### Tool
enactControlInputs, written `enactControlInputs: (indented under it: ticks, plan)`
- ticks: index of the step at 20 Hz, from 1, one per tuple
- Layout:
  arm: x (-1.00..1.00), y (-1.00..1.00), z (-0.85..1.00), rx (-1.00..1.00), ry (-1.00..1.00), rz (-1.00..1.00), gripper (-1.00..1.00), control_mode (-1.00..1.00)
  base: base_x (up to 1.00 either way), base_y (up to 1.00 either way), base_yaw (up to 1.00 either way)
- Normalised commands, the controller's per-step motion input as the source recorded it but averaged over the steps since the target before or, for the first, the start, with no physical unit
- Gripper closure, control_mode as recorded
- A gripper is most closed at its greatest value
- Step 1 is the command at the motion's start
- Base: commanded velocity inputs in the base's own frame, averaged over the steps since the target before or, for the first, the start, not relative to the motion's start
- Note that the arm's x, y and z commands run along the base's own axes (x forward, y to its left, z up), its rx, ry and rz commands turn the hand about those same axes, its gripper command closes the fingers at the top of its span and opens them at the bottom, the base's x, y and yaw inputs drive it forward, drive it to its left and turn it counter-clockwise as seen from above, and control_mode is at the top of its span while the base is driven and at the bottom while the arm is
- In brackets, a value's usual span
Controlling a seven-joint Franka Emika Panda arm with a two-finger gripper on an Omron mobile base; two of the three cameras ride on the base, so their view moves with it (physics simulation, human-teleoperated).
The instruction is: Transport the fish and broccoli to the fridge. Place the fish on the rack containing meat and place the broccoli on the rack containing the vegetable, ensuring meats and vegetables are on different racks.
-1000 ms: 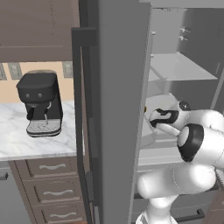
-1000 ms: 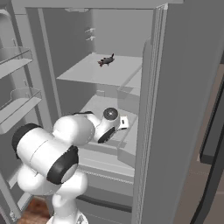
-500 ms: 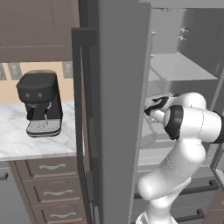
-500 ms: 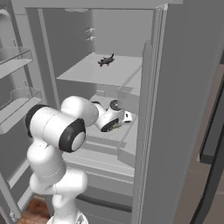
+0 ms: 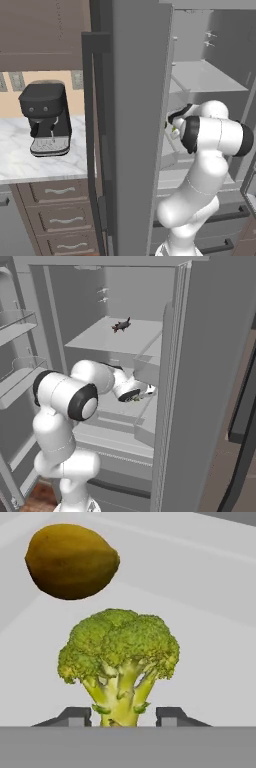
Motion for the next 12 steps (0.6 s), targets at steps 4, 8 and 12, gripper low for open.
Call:
enactControlInputs:
  ticks: [4,8,12]
  plan:
    - [-0.1,0.0,0.0,0.0,0.0,0.0,-1.0,-1.0,0.0,0.0,0.0]
    - [-0.36,0.0,0.01,0.0,-0.05,-0.01,-1.0,-1.0,0.0,0.0,0.0]
    - [-0.74,0.0,0.17,0.0,-0.04,-0.02,-1.0,-1.0,0.0,0.0,0.0]
